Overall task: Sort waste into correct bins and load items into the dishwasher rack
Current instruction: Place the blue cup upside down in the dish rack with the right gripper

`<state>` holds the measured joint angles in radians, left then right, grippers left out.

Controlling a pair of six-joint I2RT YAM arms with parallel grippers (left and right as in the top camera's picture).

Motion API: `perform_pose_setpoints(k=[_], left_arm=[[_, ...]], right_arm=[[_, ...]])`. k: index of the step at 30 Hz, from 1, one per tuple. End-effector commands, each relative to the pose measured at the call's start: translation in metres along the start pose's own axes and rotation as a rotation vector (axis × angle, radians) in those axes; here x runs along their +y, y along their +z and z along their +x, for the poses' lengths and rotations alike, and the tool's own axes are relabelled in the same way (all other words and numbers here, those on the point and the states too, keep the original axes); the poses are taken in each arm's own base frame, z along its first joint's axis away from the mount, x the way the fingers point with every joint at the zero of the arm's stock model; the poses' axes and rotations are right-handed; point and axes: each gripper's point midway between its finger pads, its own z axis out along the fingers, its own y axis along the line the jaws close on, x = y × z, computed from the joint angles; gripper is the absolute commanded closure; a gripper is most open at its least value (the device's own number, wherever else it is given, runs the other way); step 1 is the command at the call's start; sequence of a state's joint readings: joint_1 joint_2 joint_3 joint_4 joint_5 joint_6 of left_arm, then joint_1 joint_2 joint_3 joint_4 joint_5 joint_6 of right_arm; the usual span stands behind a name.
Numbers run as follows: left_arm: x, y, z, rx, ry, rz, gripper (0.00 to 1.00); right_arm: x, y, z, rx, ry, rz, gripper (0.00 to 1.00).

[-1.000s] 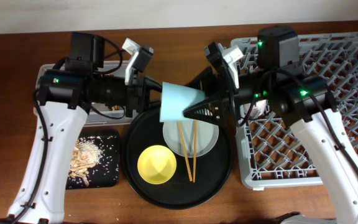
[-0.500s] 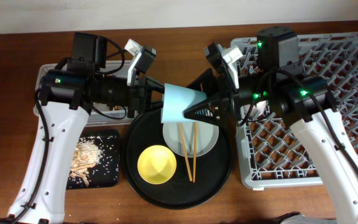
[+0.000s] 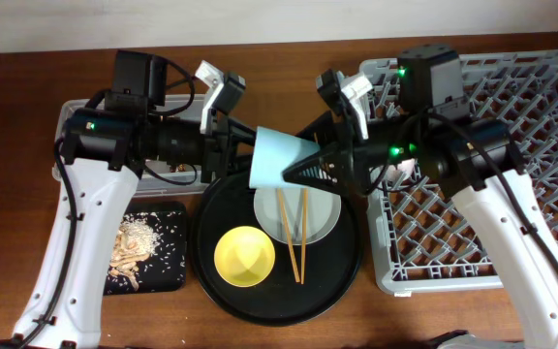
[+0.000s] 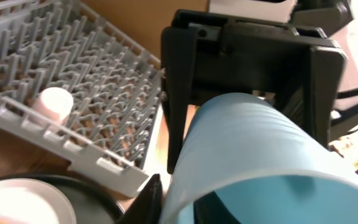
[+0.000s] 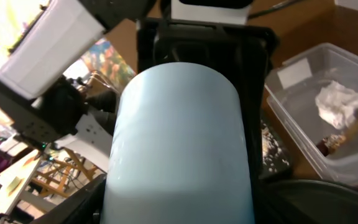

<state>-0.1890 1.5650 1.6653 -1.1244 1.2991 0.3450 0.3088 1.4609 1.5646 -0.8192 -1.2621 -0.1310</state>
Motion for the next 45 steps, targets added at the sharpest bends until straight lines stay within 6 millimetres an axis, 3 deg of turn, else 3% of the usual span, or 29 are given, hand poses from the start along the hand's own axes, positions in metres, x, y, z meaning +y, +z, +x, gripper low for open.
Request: perform_pose_setpoints(k=[1,4,7,10,11,12,13,17,20,24,26,33,38,45], left_arm=[[0.013,-0.018,-0.002,-0.017,0.011,-0.095,0.82],[0.039,-0.053,-0.005,-0.073,-0.045,-0.214,0.81],[0.063,-0.077,0.004,-0.065,-0.103,-0.354,0.79],[0.082,-0.086,0.023,0.004,-0.167,-0.486,0.69],[0.089,-0.091,0.032,0.039,-0.192,-0.544,0.62],[0.091,-0.092,0.035,0.05,-0.2,-0.562,0.36],[0.094,-0.095,0.038,0.063,-0.205,-0.586,0.01],[0.101,-0.1,0.043,0.087,-0.211,-0.639,0.01],[0.106,-0.105,0.047,0.106,-0.214,-0.679,0.01],[0.106,-0.105,0.047,0.106,-0.214,-0.679,0.01],[0.106,-0.105,0.047,0.106,-0.214,-0.679,0.01],[0.106,-0.105,0.047,0.106,-0.214,-0.679,0.01],[0.106,-0.105,0.047,0.106,-0.214,-0.679,0.01],[0.106,-0.105,0.047,0.106,-0.214,-0.679,0.01]], right_arm=[[-0.024,-0.001,0.007,0.033,0.024,0.143,0.37],[-0.054,-0.009,0.022,0.089,0.078,0.329,0.37],[-0.073,-0.018,0.033,0.127,0.114,0.458,0.38],[-0.12,-0.059,0.056,0.186,0.242,0.845,0.38],[-0.136,-0.085,0.066,0.202,0.302,1.027,0.38],[-0.141,-0.097,0.07,0.208,0.329,1.112,0.38],[-0.148,-0.121,0.077,0.216,0.363,1.258,0.38],[-0.156,-0.177,0.095,0.212,0.486,1.421,0.38],[-0.142,-0.205,0.131,0.257,0.685,1.395,0.41],[-0.108,-0.205,0.173,0.431,0.849,1.351,0.41],[-0.101,-0.204,0.187,0.484,0.892,1.339,0.42],[-0.115,-0.191,0.247,0.591,0.981,1.301,0.46],[-0.13,-0.187,0.262,0.578,0.971,1.306,0.45],[-0.127,-0.187,0.264,0.592,0.981,1.301,0.23]])
